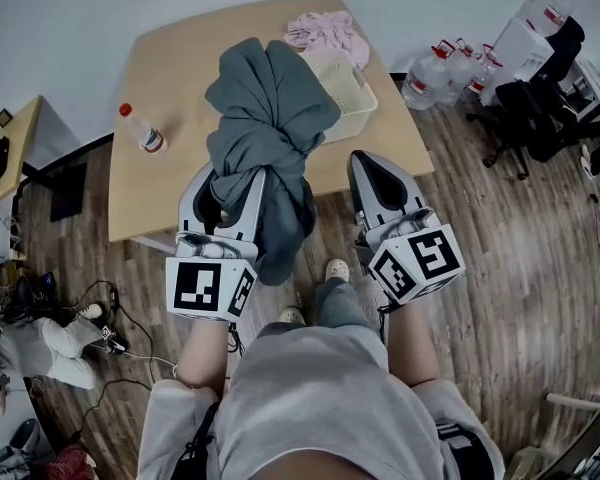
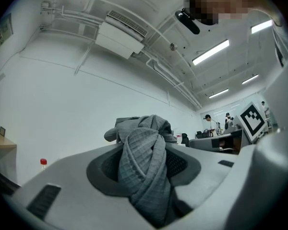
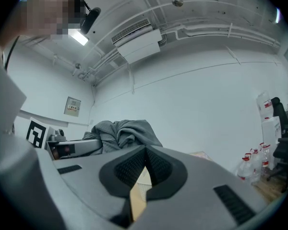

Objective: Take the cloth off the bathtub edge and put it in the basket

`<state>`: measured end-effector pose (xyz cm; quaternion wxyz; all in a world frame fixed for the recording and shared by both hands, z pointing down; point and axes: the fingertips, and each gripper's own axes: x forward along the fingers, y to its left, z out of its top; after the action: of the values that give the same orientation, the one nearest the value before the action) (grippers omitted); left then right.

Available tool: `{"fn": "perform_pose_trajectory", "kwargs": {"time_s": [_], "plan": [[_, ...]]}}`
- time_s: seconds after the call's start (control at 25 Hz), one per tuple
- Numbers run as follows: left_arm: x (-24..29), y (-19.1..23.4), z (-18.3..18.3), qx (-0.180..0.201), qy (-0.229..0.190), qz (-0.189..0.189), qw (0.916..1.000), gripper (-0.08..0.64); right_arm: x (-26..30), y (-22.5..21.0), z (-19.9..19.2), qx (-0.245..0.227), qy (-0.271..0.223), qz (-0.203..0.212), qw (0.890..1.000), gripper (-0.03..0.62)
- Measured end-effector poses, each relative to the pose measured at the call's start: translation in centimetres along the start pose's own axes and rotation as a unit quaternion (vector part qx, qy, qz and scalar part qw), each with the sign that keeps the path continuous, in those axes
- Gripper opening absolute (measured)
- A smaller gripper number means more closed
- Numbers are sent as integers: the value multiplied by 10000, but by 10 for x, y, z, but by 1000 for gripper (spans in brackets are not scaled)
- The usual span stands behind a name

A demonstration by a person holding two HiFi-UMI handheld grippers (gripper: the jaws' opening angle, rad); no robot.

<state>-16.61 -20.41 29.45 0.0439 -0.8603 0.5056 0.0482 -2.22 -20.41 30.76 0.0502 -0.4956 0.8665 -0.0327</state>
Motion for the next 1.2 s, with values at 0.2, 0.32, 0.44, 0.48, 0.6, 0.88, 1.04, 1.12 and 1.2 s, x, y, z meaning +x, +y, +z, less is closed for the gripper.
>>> {"fn": "perform_pose_trajectory", "kwargs": {"time_s": [0.2,0.32,0.44,0.48,0.6,0.88,1.04,1.12,1.2], "plan": [[24,1,-4,37,0,148,9999,193,19,-22,0,-14,29,198,9998,8],[43,6,-2,48,-13,280,9996,193,35,-38,4,-26,53,324,9995,8],[72,8,1,70,-18,401,9992,193,54,-63,11,0,74,421,9991,8],[80,8,1,91,-23,437,9990,193,58,-69,12,2,74,464,9989,8],[91,8,1,174,-60,521,9985,192,67,-79,12,-36,55,611,9981,8],[129,7,-1,245,-94,708,9971,193,91,-114,13,-43,29,907,9959,8],[128,7,1,311,-185,806,9961,193,92,-113,10,-110,-39,1143,9934,8],[135,6,5,430,-215,863,9951,193,96,-120,10,-88,-50,1205,9927,8],[156,6,13,546,-208,936,9939,193,108,-137,14,-44,-16,1279,9918,8]]}}
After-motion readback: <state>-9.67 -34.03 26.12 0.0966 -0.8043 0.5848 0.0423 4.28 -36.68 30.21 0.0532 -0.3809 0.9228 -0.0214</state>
